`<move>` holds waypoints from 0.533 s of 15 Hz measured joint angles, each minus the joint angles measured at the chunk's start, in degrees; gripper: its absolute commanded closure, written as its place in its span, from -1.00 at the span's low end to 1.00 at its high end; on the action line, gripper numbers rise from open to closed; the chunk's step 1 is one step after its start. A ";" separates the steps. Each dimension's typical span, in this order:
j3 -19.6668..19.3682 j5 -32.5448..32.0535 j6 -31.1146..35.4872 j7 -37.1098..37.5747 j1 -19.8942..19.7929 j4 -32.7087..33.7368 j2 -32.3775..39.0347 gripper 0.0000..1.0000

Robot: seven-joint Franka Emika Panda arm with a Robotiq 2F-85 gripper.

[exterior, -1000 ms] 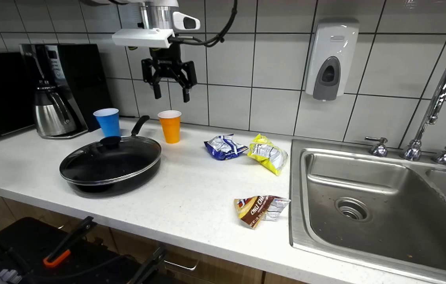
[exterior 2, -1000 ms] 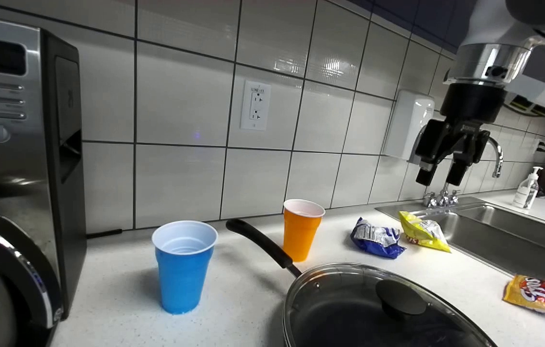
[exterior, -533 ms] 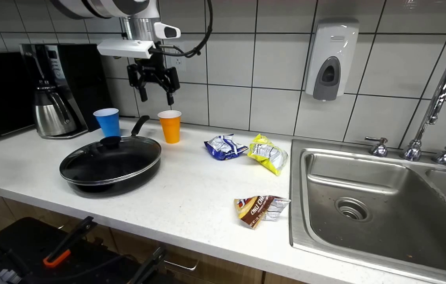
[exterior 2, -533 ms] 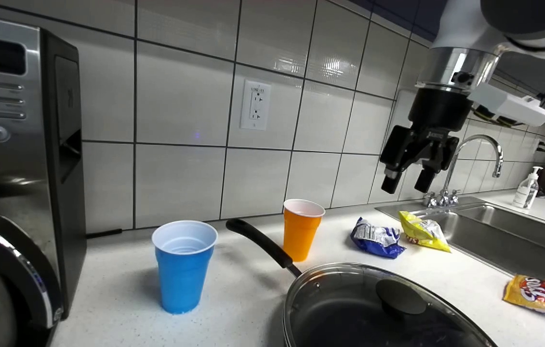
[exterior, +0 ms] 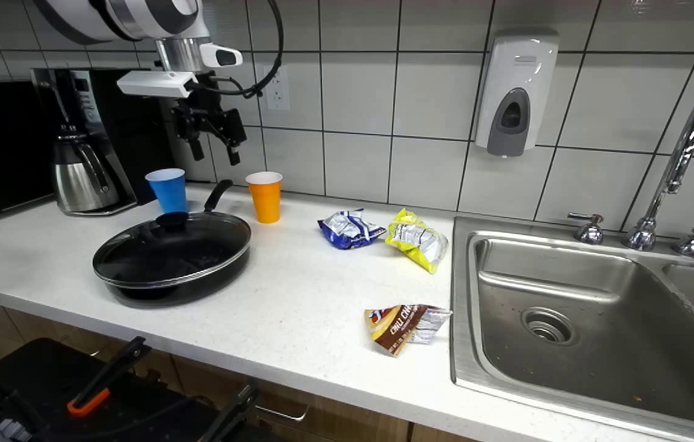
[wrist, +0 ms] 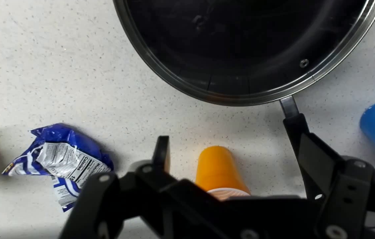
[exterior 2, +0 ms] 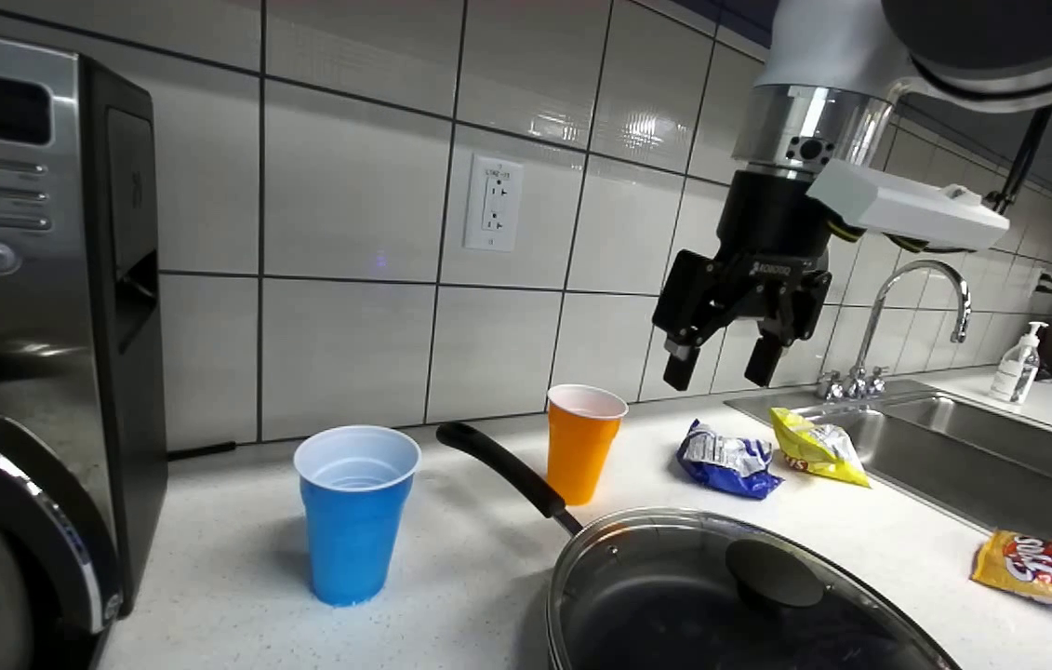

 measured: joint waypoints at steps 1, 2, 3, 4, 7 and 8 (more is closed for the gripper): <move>0.19 -0.89 -0.47 1.62 0.38 0.33 0.43 -1.00; 0.41 -1.24 -1.26 2.84 0.72 0.71 0.86 -1.00; 0.60 -1.13 -2.20 3.31 1.10 1.24 1.35 -1.00; 0.72 -0.63 -2.93 3.34 1.51 1.75 1.82 -1.00; 1.45 2.49 -4.43 3.16 2.43 3.14 3.45 -1.00; 1.50 3.62 -4.59 3.14 2.63 3.46 3.99 -1.00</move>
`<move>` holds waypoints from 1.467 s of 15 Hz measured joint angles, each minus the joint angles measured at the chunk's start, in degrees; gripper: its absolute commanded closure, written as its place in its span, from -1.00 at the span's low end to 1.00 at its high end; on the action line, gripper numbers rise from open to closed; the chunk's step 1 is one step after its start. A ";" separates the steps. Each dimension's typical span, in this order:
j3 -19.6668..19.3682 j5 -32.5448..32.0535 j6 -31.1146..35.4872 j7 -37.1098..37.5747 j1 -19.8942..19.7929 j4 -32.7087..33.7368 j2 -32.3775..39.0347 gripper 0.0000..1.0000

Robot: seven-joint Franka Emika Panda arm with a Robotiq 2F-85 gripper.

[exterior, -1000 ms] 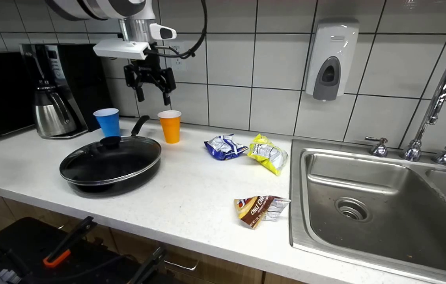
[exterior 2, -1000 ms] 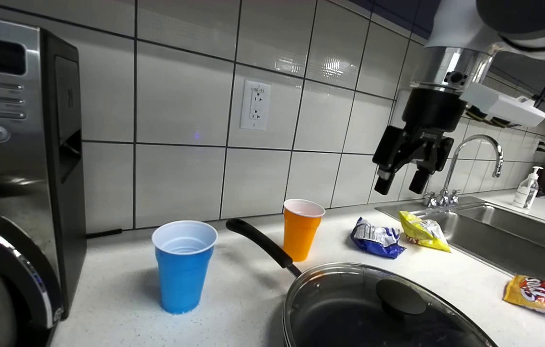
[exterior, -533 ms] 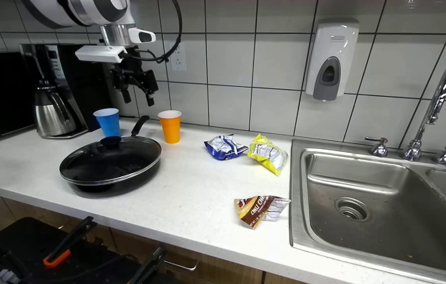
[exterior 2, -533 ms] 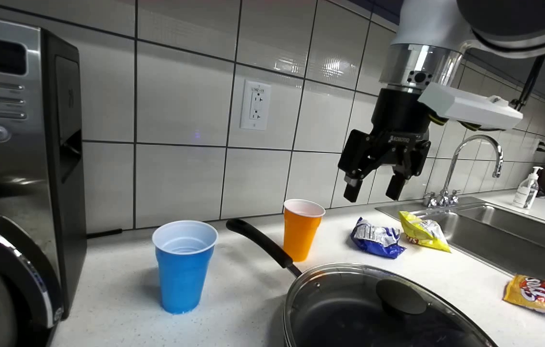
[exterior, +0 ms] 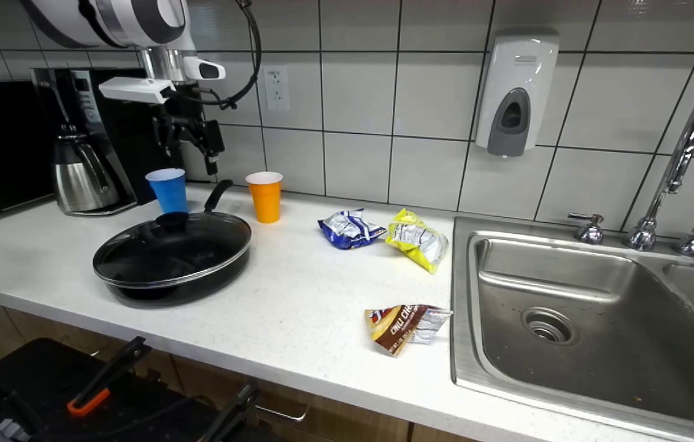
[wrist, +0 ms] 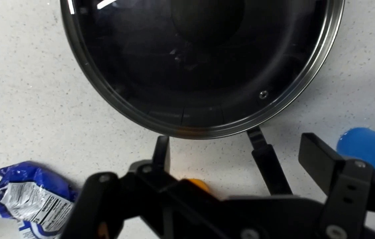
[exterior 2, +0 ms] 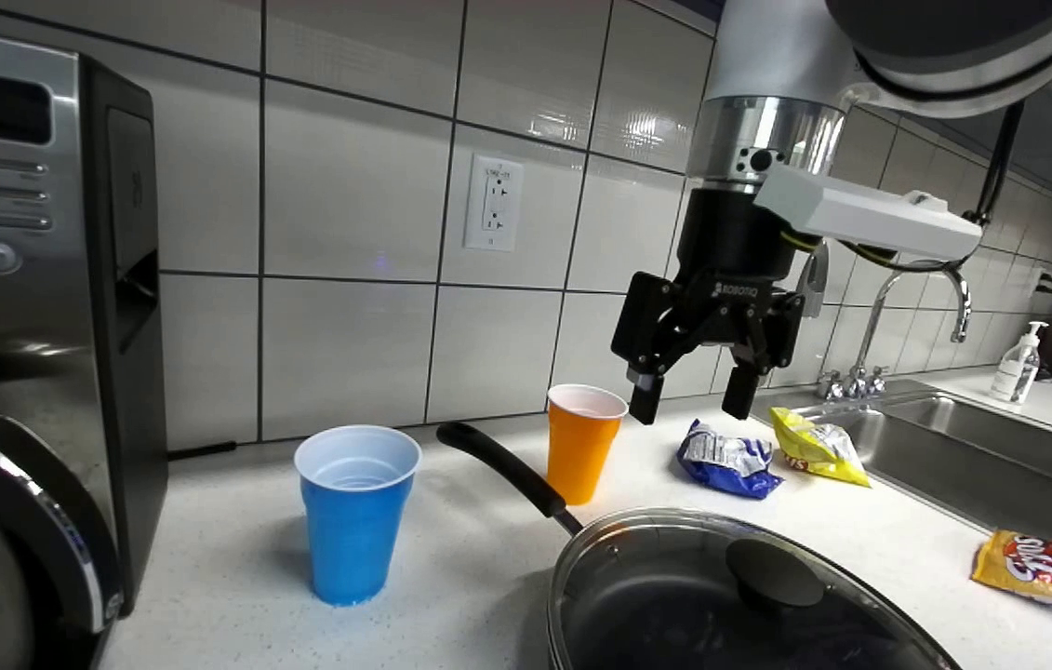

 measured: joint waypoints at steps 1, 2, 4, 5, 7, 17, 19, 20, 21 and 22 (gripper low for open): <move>0.00 0.15 0.09 0.00 0.07 0.11 0.36 -1.00; -0.02 0.15 0.13 0.00 0.07 0.10 0.52 -1.00; -0.10 0.15 0.13 0.00 0.07 0.09 0.54 -1.00; -0.10 0.15 0.13 0.00 0.07 0.09 0.54 -1.00; -0.10 0.15 0.13 0.00 0.07 0.09 0.54 -1.00; 0.44 -3.52 0.15 4.12 2.69 -1.44 0.61 -1.00; 0.49 -5.32 0.16 6.64 3.59 -2.38 0.61 -1.00; 0.53 -5.68 0.25 7.66 3.97 -2.92 0.60 -1.00; 0.58 -5.88 0.36 8.60 4.29 -3.49 0.57 -1.00; 0.60 -6.23 0.41 9.64 4.58 -4.11 0.51 -1.00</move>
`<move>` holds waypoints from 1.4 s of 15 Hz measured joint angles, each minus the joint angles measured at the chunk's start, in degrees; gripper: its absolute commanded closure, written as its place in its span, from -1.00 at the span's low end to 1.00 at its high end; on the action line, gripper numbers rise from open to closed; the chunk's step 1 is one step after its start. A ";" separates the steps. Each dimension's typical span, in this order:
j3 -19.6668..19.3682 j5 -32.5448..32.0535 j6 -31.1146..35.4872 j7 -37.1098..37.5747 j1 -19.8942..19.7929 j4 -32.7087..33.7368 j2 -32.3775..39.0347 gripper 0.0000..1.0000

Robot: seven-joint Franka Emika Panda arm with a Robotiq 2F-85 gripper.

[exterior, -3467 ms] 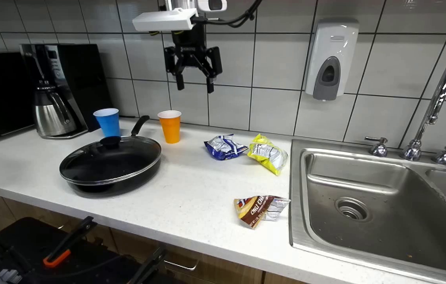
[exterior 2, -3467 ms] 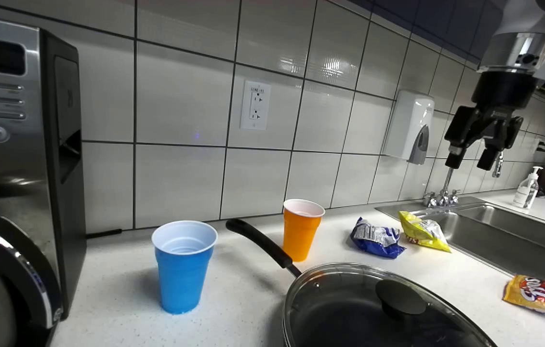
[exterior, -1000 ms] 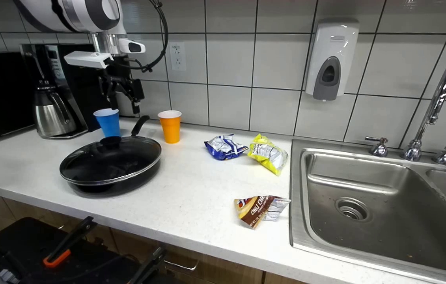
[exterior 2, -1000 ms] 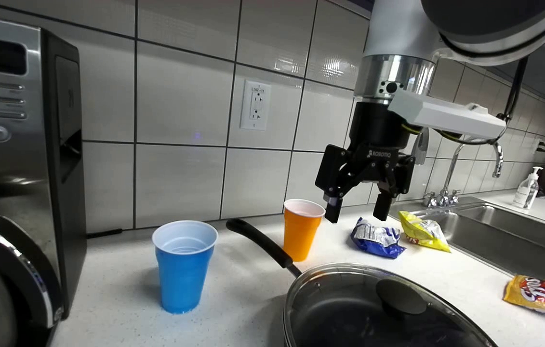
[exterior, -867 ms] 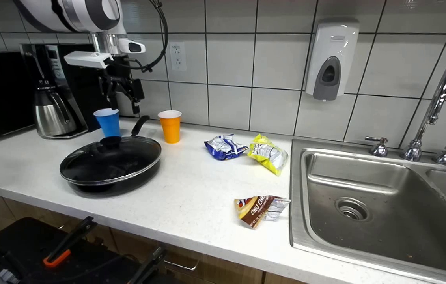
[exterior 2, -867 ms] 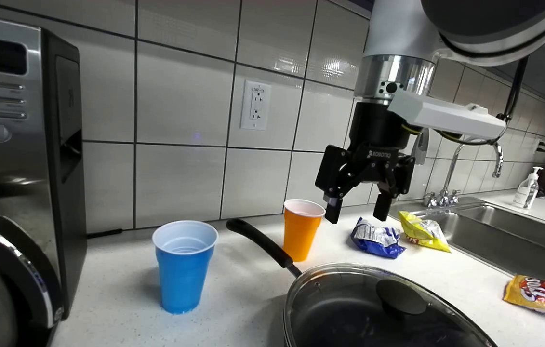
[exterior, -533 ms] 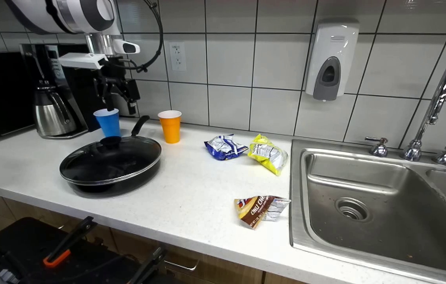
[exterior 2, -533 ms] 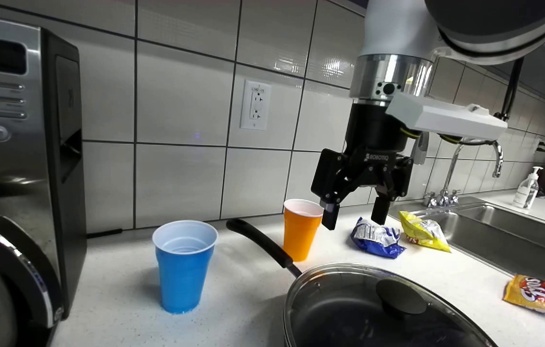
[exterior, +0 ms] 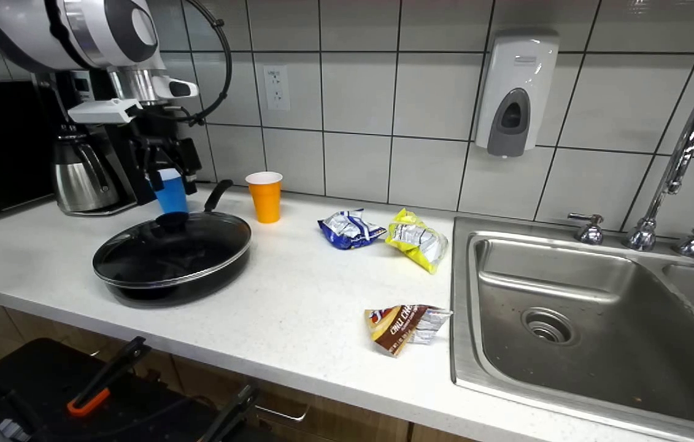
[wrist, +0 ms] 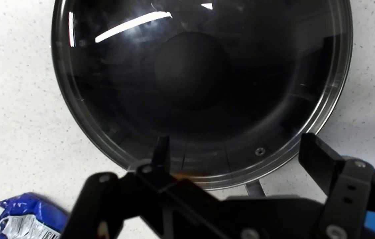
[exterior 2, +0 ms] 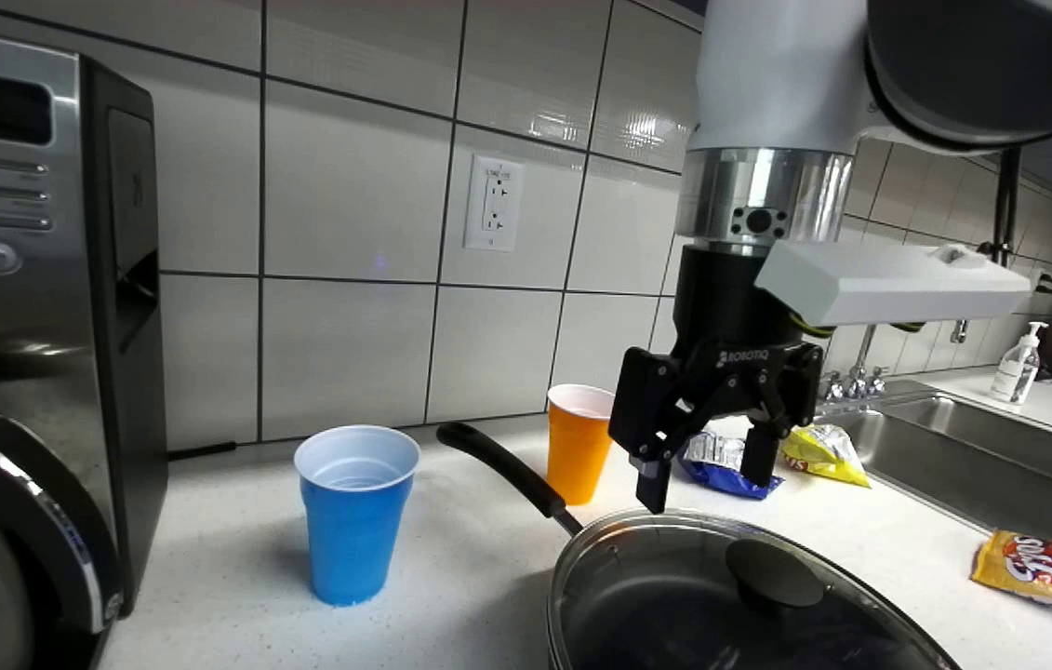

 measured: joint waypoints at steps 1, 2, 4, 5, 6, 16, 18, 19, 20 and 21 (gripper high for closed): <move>0.00 -0.36 0.08 0.86 0.20 -0.61 -0.09 -1.00; 0.00 -0.76 0.35 1.66 0.24 -1.27 -0.19 -1.00; -0.10 -1.36 1.09 2.71 0.22 -2.67 -0.46 -1.00; -0.20 -1.38 1.63 3.03 0.17 -3.34 -0.59 -1.00; -0.26 -1.41 2.28 3.31 0.11 -3.94 -0.70 -1.00; -0.92 -1.32 9.43 4.63 -0.37 -8.19 -1.04 -1.00; -0.94 -1.32 9.68 4.63 -0.44 -8.79 -1.04 -1.00; -0.95 -1.31 9.78 4.63 -0.48 -9.06 -1.02 -1.00; -0.95 -1.31 9.93 4.63 -0.50 -9.30 -1.01 -1.00; -0.96 -1.31 10.12 4.63 -0.51 -9.51 -0.99 -1.00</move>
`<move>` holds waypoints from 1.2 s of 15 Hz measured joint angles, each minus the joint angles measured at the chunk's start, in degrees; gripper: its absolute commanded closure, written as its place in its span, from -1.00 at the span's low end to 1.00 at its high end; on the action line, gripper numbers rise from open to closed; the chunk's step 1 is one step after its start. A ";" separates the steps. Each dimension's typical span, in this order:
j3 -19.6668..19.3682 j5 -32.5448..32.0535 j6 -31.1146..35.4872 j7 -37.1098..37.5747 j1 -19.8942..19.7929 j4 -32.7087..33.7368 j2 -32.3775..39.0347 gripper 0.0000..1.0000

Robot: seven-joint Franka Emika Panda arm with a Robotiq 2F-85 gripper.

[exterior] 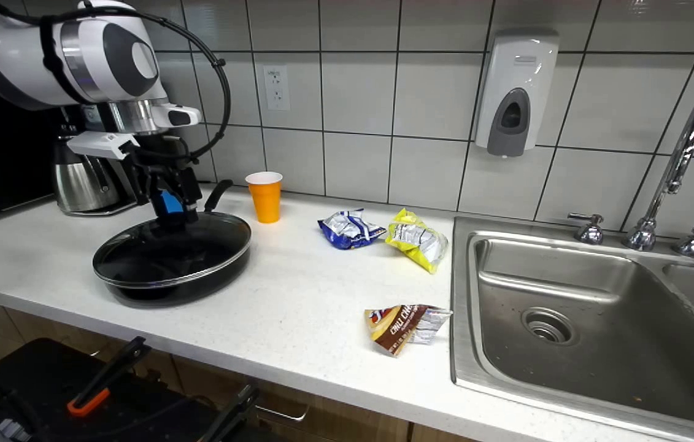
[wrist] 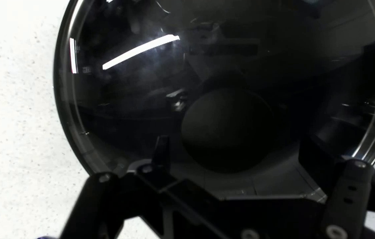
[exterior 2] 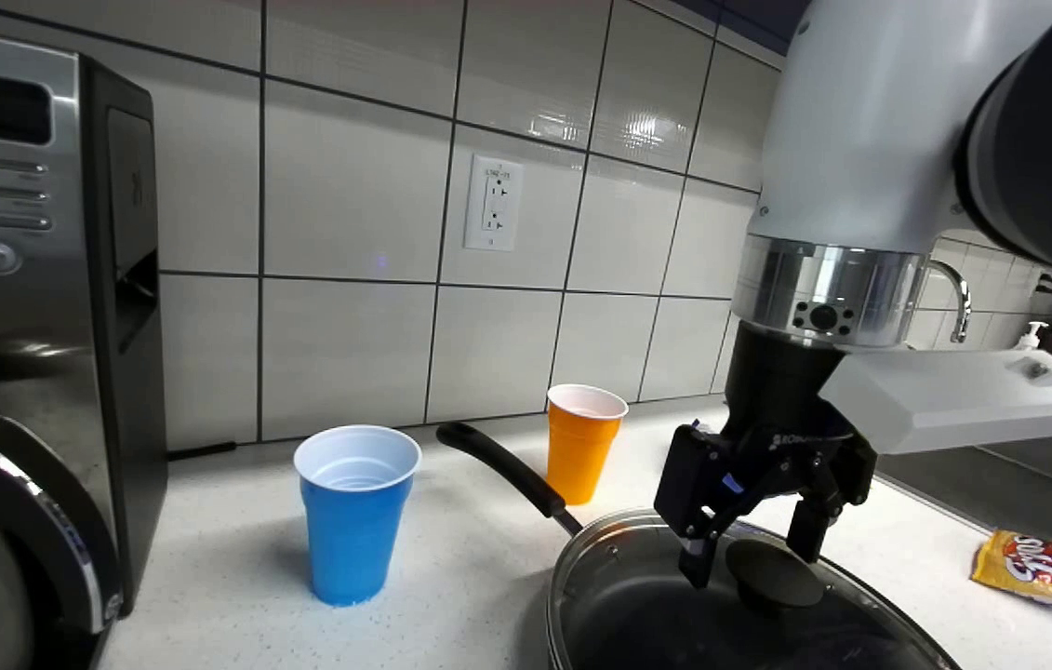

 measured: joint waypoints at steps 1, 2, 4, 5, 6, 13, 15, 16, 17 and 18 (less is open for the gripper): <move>0.00 0.00 0.37 0.00 0.00 -0.21 0.03 -1.00; 0.00 0.04 0.94 0.00 0.00 -0.41 0.07 -1.00; 0.00 0.06 2.08 0.00 0.00 -0.80 0.12 -1.00; 0.00 0.12 2.52 0.00 0.00 -0.95 0.14 -1.00; 0.00 0.29 3.01 0.00 0.00 -1.11 0.18 -1.00; 0.15 1.90 5.42 0.00 0.03 -2.89 0.34 -1.00; 0.16 1.90 5.81 0.00 0.04 -3.06 0.23 -1.00; 0.17 1.90 5.91 0.00 0.04 -3.10 0.12 -0.76; 0.18 1.90 5.94 0.00 0.04 -3.10 -0.01 -0.47; 0.18 1.90 5.94 0.00 0.04 -3.12 -0.14 -0.34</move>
